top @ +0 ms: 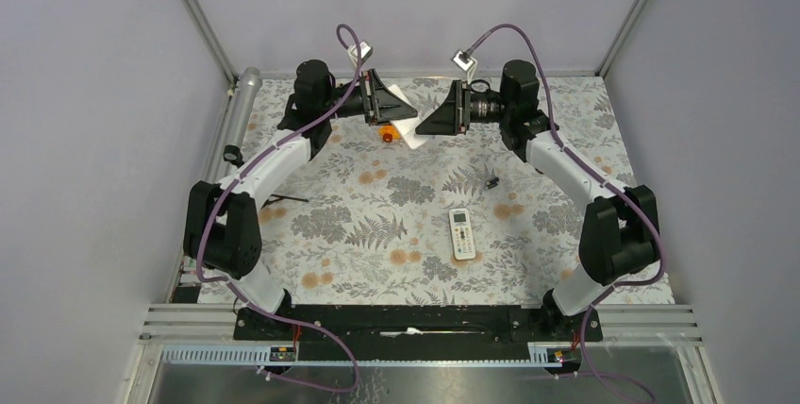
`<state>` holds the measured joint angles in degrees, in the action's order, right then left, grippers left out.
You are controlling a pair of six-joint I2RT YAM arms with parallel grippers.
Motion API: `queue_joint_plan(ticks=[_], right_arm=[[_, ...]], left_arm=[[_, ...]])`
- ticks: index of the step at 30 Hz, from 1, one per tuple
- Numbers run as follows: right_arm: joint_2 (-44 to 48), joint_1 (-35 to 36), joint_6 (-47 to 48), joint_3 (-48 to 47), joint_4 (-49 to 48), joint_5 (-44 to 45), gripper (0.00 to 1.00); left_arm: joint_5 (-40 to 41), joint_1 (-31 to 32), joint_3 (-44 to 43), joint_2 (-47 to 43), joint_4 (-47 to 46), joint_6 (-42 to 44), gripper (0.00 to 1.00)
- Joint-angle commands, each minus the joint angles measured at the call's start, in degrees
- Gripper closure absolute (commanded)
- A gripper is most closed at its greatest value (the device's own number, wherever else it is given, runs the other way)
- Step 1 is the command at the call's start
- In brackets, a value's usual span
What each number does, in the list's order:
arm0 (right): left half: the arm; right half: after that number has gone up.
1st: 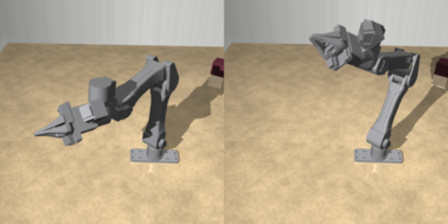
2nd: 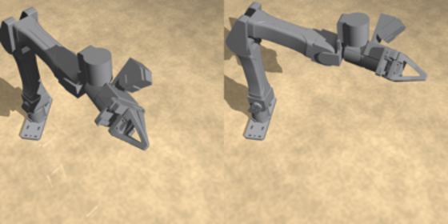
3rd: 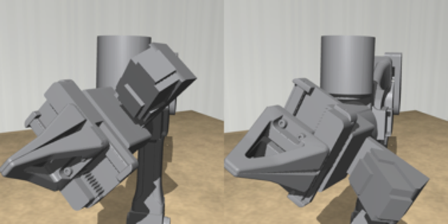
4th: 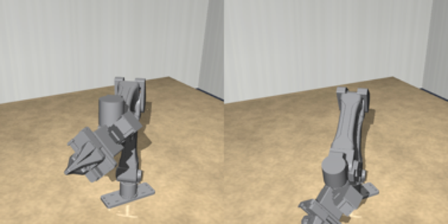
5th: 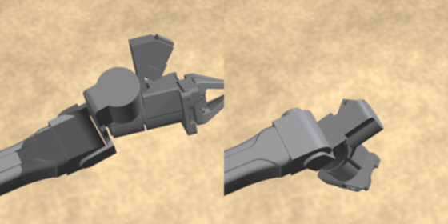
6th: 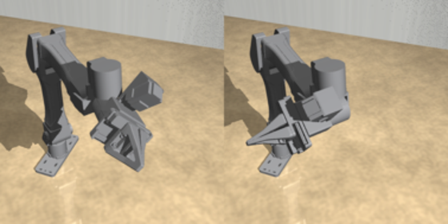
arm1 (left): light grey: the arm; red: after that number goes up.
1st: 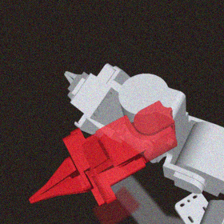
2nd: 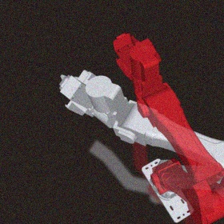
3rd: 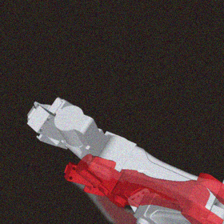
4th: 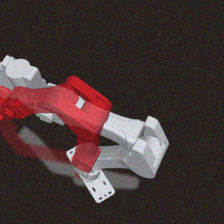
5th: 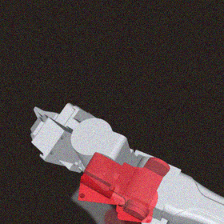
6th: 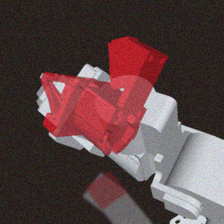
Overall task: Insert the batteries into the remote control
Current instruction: Load the battery cover into the remote control, then turn over the remote control at the center of the board.
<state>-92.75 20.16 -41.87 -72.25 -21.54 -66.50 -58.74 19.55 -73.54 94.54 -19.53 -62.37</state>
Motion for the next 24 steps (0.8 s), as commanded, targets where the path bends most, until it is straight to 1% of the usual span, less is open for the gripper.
queue_joint_plan(ticks=[1,5,7,10,12,13,14,17,18,19,20,23,24], right_arm=[[-0.8,1.3,-0.2,-4.5,-2.3,-4.2,0.47],[-2.2,2.9,0.7,-6.3,-1.5,-3.9,0.47],[-3.0,3.5,0.7,-7.0,-1.5,-3.9,0.54],[-3.6,4.0,-1.1,-7.4,-3.4,-4.1,0.76],[-3.5,4.0,-2.3,-7.4,-4.5,-4.0,0.94],[-3.3,4.0,-2.2,-7.3,-4.1,-3.6,1.00],[-2.9,3.9,-1.7,-7.3,-3.1,-2.8,1.00],[-1.2,3.8,0.7,-7.2,1.0,1.2,1.00],[-0.5,3.5,1.9,-6.9,2.9,3.0,1.00],[0.3,3.1,3.2,-6.8,5.6,5.3,1.00],[1.4,2.6,4.5,-6.1,7.3,7.4,1.00],[3.2,-1.1,6.9,-3.9,12.2,15.8,1.00],[3.4,-2.7,8.7,-3.8,15.4,18.8,1.00]], left_arm=[[-4.5,-0.2,-2.7,-3.5,-6.5,1.0,0.96],[-5.9,-0.2,-2.4,-3.8,-8.5,0.0,0.88],[-6.5,-0.1,-2.3,-4.1,-9.0,-0.1,0.85],[-6.4,-0.2,-1.8,-4.6,-9.1,0.2,0.81],[-5.6,-0.3,-1.8,-4.9,-8.9,0.3,0.77],[-5.2,-0.4,-1.9,-5.1,-9.0,0.3,0.72],[-4.5,-0.7,-1.9,-5.5,-8.7,0.5,0.67],[-0.5,-2.0,-2.1,-7.5,-4.5,4.5,0.43],[0.8,-2.6,-2.4,-8.2,-2.1,6.2,0.28],[2.3,-3.2,-2.6,-8.8,1.6,8.2,0.05],[3.6,-4.0,-2.8,-9.5,4.2,10.1,0.01],[8.4,-6.7,-1.9,-11.7,10.1,14.4,0.01],[10.0,-7.6,-1.5,-12.3,12.0,15.7,0.01]])
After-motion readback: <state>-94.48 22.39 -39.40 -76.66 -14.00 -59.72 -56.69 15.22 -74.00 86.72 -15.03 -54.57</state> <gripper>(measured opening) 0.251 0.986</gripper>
